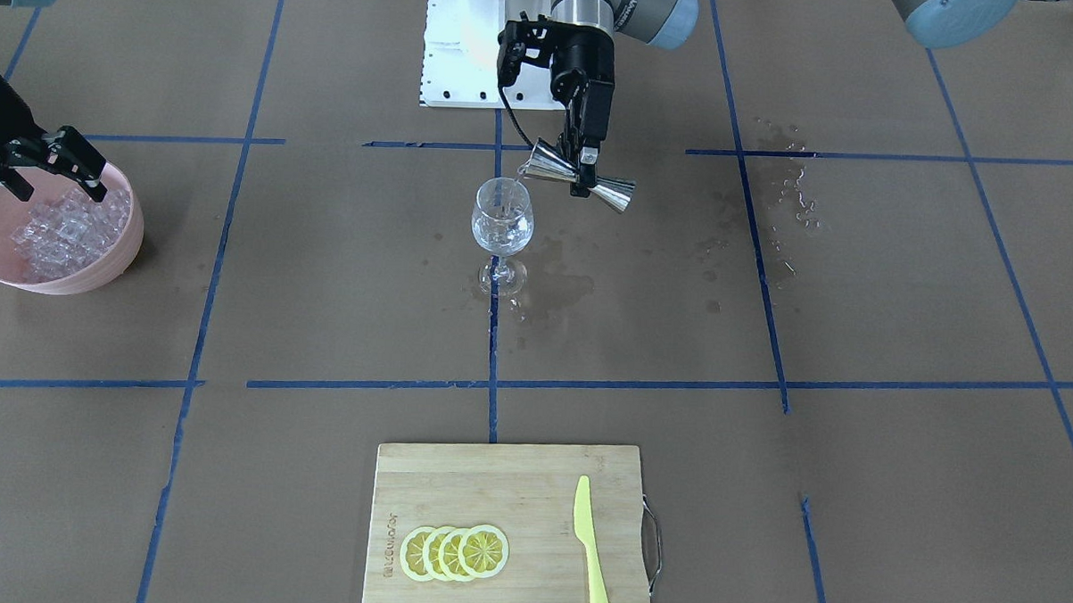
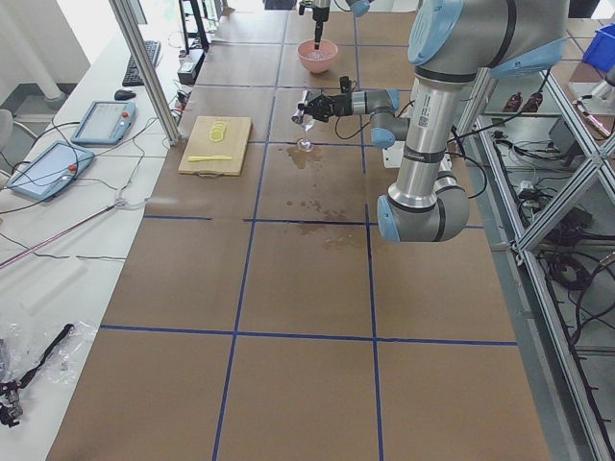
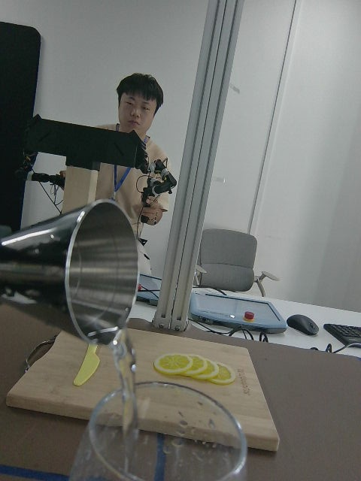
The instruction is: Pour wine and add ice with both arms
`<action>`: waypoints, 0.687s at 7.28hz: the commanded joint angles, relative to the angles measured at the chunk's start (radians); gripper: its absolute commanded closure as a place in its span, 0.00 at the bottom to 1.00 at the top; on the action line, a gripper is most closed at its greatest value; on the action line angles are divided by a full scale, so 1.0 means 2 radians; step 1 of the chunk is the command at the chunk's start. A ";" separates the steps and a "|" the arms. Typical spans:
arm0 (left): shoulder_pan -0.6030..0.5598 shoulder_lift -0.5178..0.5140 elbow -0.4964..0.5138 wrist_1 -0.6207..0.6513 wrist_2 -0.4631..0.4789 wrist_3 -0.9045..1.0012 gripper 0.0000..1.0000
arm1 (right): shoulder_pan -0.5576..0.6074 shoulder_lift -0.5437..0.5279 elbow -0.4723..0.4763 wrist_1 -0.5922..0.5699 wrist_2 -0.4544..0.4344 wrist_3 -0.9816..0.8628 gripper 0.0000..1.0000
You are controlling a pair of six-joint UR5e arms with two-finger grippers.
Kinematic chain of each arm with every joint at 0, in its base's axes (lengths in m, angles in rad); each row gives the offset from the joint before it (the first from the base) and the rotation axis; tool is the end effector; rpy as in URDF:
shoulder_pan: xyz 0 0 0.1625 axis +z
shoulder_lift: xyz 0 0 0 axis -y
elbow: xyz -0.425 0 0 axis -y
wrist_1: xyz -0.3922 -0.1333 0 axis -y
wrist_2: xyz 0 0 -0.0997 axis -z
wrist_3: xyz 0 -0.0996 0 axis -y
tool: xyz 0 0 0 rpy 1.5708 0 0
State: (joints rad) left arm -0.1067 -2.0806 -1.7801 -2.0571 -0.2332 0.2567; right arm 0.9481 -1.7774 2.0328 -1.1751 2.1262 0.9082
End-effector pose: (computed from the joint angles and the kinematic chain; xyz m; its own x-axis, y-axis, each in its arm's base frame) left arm 0.5319 -0.2885 0.1902 0.8075 0.1383 0.5734 -0.5793 0.0030 0.8151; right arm -0.1810 -0.3906 0.4863 0.6757 0.0449 0.7358 -0.1118 0.9928 0.0422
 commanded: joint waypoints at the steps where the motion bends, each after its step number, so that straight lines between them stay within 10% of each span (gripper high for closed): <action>1: 0.003 -0.004 0.002 -0.002 0.000 0.001 1.00 | 0.000 0.001 0.000 0.000 -0.001 0.000 0.00; 5: 0.002 -0.003 0.002 -0.046 0.000 -0.006 1.00 | 0.000 0.001 0.001 0.000 0.000 0.000 0.00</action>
State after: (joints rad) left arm -0.1016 -2.0875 -1.7764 -2.0960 -0.2332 0.2454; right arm 0.9480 -1.7764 2.0339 -1.1750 2.1261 0.9081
